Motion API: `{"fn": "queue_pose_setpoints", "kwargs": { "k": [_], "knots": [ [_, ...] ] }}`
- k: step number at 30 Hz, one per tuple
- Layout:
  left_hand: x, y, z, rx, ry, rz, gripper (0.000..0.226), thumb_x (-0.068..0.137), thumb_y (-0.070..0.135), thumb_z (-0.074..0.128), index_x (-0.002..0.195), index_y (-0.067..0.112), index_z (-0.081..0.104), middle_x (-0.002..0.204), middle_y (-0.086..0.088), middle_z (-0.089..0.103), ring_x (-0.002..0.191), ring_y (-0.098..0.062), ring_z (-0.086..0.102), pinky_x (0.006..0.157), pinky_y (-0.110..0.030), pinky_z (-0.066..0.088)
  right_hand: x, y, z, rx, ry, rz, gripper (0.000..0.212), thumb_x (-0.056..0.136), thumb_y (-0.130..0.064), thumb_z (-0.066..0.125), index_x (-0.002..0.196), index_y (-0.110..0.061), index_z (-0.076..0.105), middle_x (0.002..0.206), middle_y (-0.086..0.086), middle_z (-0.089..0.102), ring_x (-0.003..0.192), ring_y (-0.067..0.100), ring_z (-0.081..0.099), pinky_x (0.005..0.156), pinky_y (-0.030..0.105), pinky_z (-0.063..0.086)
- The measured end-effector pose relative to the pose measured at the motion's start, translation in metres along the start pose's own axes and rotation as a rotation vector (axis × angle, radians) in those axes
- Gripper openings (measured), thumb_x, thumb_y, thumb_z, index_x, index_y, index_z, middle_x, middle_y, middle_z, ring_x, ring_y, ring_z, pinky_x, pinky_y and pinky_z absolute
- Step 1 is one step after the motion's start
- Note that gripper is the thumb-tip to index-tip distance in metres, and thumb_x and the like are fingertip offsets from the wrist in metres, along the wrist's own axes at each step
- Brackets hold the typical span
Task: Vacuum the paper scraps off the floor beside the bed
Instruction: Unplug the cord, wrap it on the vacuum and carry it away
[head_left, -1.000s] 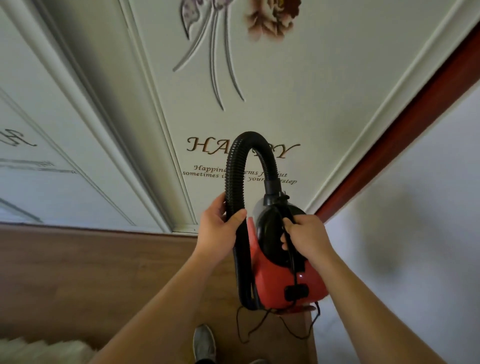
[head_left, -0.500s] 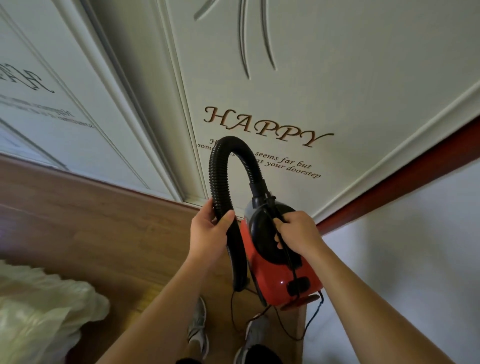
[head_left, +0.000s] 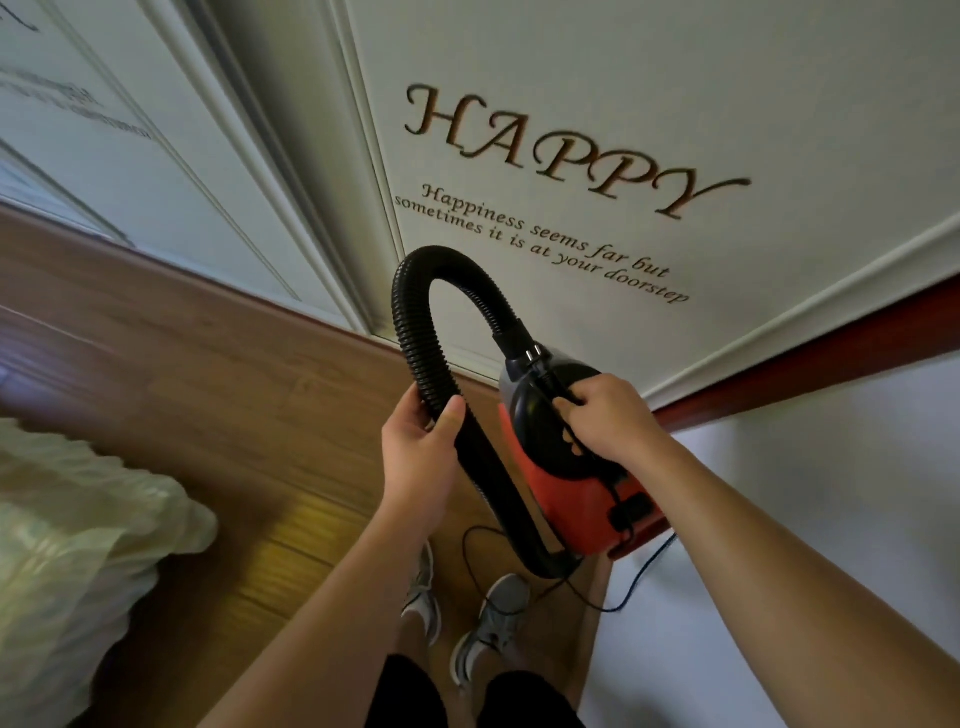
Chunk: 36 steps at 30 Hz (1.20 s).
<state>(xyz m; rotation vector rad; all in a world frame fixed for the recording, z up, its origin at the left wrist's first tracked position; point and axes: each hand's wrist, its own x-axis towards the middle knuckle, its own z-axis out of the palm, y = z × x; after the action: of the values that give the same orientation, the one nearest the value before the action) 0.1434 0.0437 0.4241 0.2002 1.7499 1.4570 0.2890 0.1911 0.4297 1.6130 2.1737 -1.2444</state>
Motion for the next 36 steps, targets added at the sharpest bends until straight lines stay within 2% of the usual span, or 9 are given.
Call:
{"fn": "queue_pose_setpoints", "kwargs": {
  "k": [6, 10, 14, 18, 21, 26, 32, 36],
  "knots": [
    [0.056, -0.083, -0.003, -0.06, 0.084, -0.095, 0.01, 0.1, 0.018, 0.063, 0.105, 0.017, 0.07, 0.097, -0.006, 0.073, 0.1, -0.028, 0.072, 0.094, -0.049, 0.058, 0.069, 0.034, 0.059, -0.145, -0.077, -0.03, 0.03, 0.097, -0.03, 0.06, 0.073, -0.013, 0.066, 0.067, 0.005, 0.072, 0.055, 0.019, 0.07, 0.064, 0.035, 0.058],
    [0.091, -0.146, -0.014, -0.074, 0.147, -0.149, 0.008, 0.1, 0.021, 0.063, 0.1, 0.02, 0.071, 0.092, -0.001, 0.072, 0.099, -0.029, 0.071, 0.097, -0.056, 0.056, 0.109, 0.059, 0.103, -0.277, -0.15, -0.053, 0.029, 0.098, -0.035, 0.058, 0.079, -0.015, 0.068, 0.076, 0.006, 0.072, 0.068, 0.021, 0.069, 0.065, 0.027, 0.051],
    [0.125, -0.203, -0.018, -0.12, 0.179, -0.198, 0.008, 0.099, 0.021, 0.063, 0.097, 0.021, 0.071, 0.088, 0.003, 0.07, 0.096, -0.025, 0.069, 0.1, -0.059, 0.053, 0.151, 0.088, 0.144, -0.294, -0.196, -0.077, 0.029, 0.098, -0.036, 0.058, 0.079, -0.015, 0.067, 0.075, 0.006, 0.071, 0.067, 0.023, 0.069, 0.072, 0.042, 0.058],
    [0.157, -0.248, -0.017, -0.163, 0.171, -0.232, 0.009, 0.1, 0.021, 0.063, 0.104, 0.017, 0.07, 0.087, 0.006, 0.071, 0.096, -0.021, 0.068, 0.099, -0.053, 0.055, 0.194, 0.117, 0.18, -0.28, -0.215, -0.081, 0.03, 0.097, -0.035, 0.059, 0.073, -0.017, 0.064, 0.065, 0.003, 0.071, 0.056, 0.018, 0.07, 0.066, 0.042, 0.06],
    [0.18, -0.279, -0.017, -0.138, 0.187, -0.23, 0.011, 0.1, 0.022, 0.063, 0.107, 0.015, 0.069, 0.086, 0.006, 0.07, 0.092, -0.019, 0.068, 0.096, -0.052, 0.057, 0.222, 0.138, 0.205, -0.297, -0.252, -0.086, 0.029, 0.097, -0.035, 0.059, 0.074, -0.018, 0.065, 0.064, 0.002, 0.072, 0.056, 0.016, 0.07, 0.067, 0.044, 0.06],
    [0.206, -0.325, -0.017, -0.039, 0.197, -0.228, 0.01, 0.1, 0.022, 0.063, 0.107, 0.017, 0.069, 0.091, 0.001, 0.071, 0.088, -0.017, 0.07, 0.083, -0.037, 0.06, 0.262, 0.167, 0.234, -0.316, -0.279, -0.093, 0.03, 0.096, -0.037, 0.06, 0.073, -0.02, 0.066, 0.062, 0.001, 0.072, 0.057, 0.017, 0.071, 0.068, 0.046, 0.061],
    [0.228, -0.366, -0.019, 0.05, 0.193, -0.228, 0.009, 0.099, 0.017, 0.064, 0.106, 0.015, 0.068, 0.093, -0.001, 0.071, 0.086, -0.014, 0.07, 0.073, -0.027, 0.056, 0.295, 0.19, 0.26, -0.317, -0.272, -0.1, 0.028, 0.096, -0.036, 0.06, 0.073, -0.022, 0.066, 0.063, -0.001, 0.072, 0.052, 0.013, 0.07, 0.069, 0.042, 0.061],
    [0.247, -0.385, -0.02, 0.081, 0.2, -0.233, 0.015, 0.099, 0.017, 0.064, 0.113, 0.014, 0.067, 0.103, -0.003, 0.073, 0.095, -0.017, 0.071, 0.078, -0.029, 0.059, 0.315, 0.199, 0.272, -0.314, -0.292, -0.095, 0.025, 0.097, -0.034, 0.06, 0.076, -0.023, 0.067, 0.065, 0.0, 0.073, 0.053, 0.013, 0.07, 0.068, 0.042, 0.062]
  ]
}}
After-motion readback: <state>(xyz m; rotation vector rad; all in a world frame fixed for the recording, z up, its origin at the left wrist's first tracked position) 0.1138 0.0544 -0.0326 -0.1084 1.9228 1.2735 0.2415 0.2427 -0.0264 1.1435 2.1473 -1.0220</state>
